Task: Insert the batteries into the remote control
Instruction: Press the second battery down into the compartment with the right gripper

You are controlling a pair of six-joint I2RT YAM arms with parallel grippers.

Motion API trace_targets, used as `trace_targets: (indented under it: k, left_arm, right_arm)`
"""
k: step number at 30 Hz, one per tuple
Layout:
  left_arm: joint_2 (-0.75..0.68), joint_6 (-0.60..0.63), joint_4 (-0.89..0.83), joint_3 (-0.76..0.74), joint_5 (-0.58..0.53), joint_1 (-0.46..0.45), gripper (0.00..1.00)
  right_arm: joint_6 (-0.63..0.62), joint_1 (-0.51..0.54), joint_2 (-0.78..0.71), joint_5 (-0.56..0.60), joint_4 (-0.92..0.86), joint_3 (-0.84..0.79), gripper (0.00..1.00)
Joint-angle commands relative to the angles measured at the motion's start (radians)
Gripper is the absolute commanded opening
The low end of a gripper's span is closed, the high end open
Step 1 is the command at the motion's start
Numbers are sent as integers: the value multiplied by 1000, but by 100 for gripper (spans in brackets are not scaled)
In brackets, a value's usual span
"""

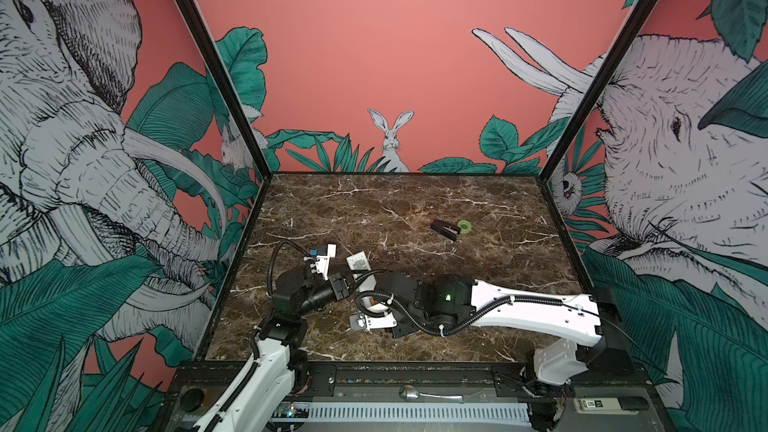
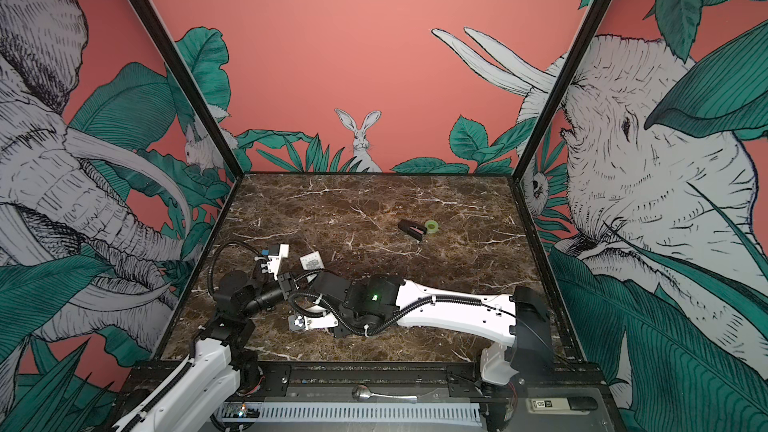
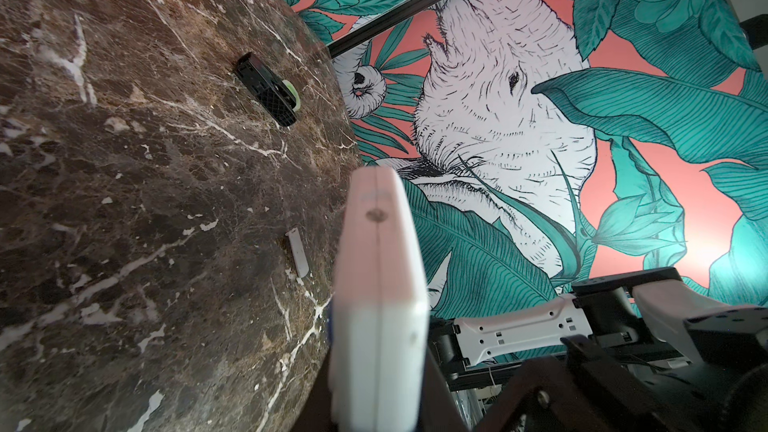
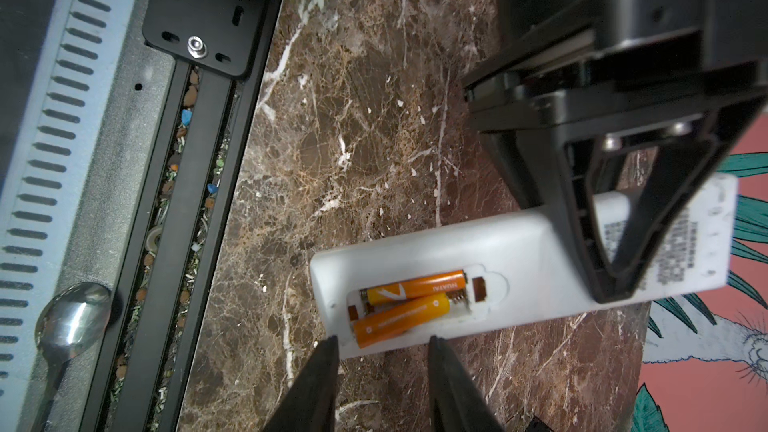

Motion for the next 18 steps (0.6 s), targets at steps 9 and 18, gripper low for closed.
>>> trace_targets:
  k: [9,18]
  left_arm:
    - [-16,-8,32,32,19,4,0]
    - [-16,-6,28,31,20,6,0]
  right_arm:
    - [-15,4,55,32,-33,41,35]
    - [-18,1,62,62,-16,38,30]
